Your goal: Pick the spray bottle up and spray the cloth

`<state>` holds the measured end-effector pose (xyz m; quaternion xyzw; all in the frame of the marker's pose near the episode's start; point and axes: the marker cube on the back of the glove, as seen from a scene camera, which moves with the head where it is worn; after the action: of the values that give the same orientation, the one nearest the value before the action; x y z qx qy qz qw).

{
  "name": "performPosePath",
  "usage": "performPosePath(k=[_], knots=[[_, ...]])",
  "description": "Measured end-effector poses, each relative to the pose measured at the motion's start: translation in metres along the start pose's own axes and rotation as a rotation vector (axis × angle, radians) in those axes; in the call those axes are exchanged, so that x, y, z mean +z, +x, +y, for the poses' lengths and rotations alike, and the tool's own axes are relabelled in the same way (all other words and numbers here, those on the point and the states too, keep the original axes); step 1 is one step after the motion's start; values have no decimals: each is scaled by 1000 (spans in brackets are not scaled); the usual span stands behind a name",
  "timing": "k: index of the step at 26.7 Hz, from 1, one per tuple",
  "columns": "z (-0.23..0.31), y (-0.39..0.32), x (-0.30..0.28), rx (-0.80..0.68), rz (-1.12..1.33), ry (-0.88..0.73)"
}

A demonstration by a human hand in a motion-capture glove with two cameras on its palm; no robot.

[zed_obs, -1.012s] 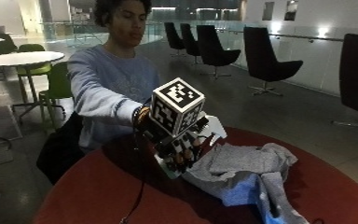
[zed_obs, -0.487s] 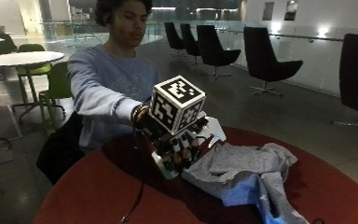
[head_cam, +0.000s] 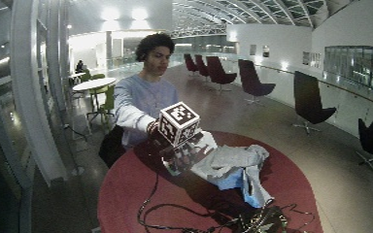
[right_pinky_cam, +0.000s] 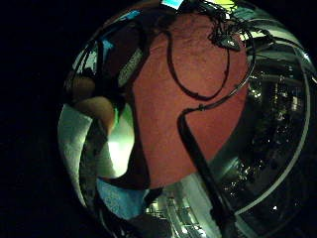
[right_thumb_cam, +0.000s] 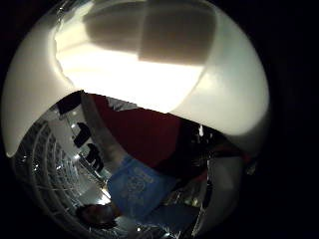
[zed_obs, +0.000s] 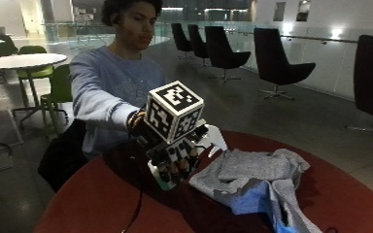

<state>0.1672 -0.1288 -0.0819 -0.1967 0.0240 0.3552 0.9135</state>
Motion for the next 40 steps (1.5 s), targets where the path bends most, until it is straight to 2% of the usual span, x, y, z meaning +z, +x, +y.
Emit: performPosePath(k=[40], knots=[[-2,-26,1,-31,52,14]])
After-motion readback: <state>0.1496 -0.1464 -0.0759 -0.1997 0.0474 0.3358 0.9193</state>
